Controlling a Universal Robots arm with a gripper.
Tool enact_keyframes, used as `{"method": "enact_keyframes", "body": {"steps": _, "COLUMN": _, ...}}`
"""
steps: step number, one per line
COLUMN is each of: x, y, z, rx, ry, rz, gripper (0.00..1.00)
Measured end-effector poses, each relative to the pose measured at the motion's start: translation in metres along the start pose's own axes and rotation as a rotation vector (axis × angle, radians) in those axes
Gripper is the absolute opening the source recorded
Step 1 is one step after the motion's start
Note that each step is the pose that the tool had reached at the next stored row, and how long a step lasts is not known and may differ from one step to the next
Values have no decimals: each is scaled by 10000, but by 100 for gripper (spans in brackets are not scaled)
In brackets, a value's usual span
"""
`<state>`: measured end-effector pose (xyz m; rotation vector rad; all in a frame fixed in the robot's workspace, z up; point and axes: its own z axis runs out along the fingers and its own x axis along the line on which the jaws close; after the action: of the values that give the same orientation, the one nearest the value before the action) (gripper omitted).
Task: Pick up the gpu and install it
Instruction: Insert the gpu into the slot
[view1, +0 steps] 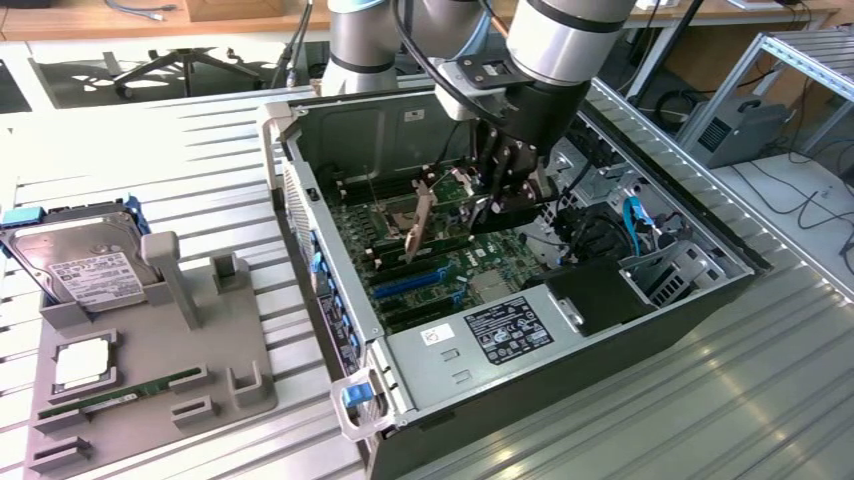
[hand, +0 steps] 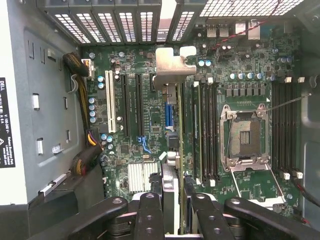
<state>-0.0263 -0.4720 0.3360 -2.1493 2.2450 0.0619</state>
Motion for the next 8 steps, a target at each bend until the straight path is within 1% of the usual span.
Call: {"method": "enact_keyframes", "body": {"steps": 8, "x": 1, "y": 2, "z": 2, "rx": 0, "ry": -1, "rz": 0, "gripper": 27}}
